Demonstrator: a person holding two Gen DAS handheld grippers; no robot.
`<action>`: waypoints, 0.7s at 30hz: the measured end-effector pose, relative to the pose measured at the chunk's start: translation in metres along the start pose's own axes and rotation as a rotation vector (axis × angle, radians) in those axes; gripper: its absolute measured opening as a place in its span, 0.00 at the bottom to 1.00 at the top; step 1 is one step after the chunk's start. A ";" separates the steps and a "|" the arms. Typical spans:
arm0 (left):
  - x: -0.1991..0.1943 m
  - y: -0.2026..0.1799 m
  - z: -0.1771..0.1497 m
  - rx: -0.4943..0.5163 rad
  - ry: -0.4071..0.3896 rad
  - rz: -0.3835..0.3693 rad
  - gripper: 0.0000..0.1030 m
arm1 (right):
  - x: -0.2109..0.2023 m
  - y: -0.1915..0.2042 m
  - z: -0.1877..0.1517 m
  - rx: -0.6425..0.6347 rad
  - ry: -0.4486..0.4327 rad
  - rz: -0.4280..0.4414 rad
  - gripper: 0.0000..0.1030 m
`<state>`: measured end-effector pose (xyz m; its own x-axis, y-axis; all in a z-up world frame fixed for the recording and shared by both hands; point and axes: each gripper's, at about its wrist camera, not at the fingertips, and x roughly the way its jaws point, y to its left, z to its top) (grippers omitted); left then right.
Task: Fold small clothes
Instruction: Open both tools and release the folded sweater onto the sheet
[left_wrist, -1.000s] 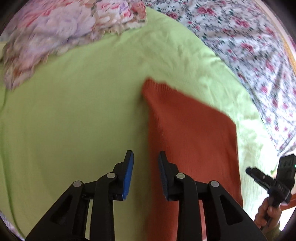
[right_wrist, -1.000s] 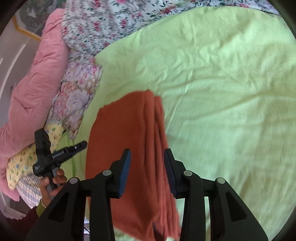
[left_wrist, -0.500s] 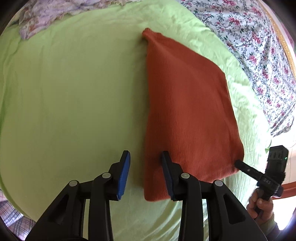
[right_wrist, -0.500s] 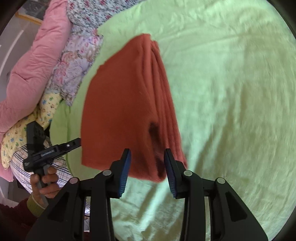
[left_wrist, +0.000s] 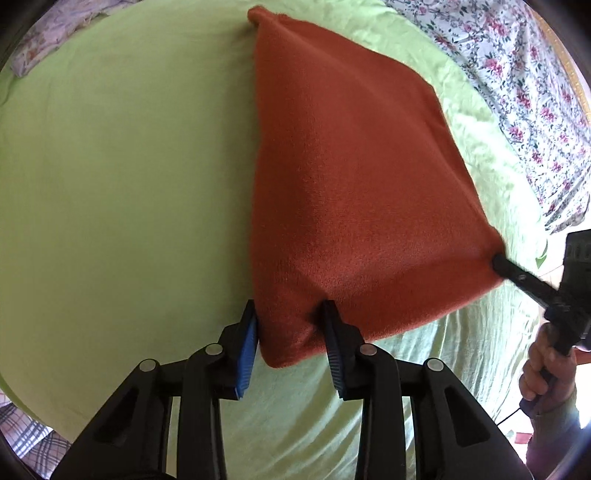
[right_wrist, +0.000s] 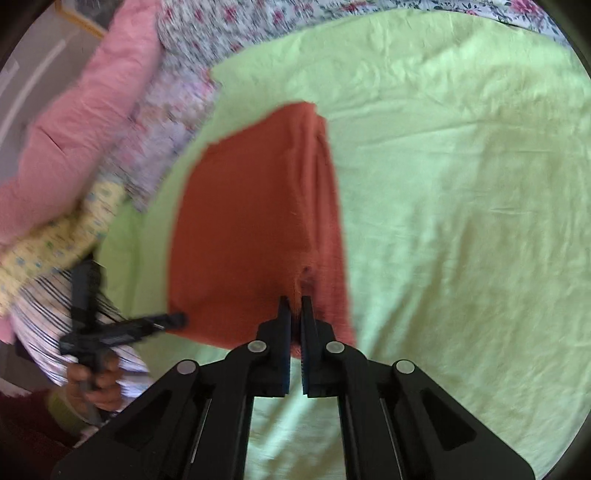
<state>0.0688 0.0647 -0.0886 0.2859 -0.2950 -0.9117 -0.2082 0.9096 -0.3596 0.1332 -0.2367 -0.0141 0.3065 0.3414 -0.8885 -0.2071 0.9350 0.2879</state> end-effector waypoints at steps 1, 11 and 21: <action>0.003 0.002 0.000 -0.009 0.002 -0.004 0.32 | 0.008 -0.006 -0.002 -0.002 0.018 -0.024 0.04; 0.002 0.023 -0.006 -0.079 0.007 -0.064 0.32 | 0.040 -0.023 -0.018 0.053 0.066 -0.072 0.07; -0.022 0.008 -0.010 -0.008 -0.008 -0.002 0.30 | -0.003 -0.002 -0.030 0.111 -0.012 -0.060 0.21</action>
<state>0.0517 0.0758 -0.0729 0.2940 -0.2945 -0.9093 -0.2148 0.9067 -0.3631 0.1045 -0.2427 -0.0228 0.3261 0.2849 -0.9014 -0.0837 0.9585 0.2726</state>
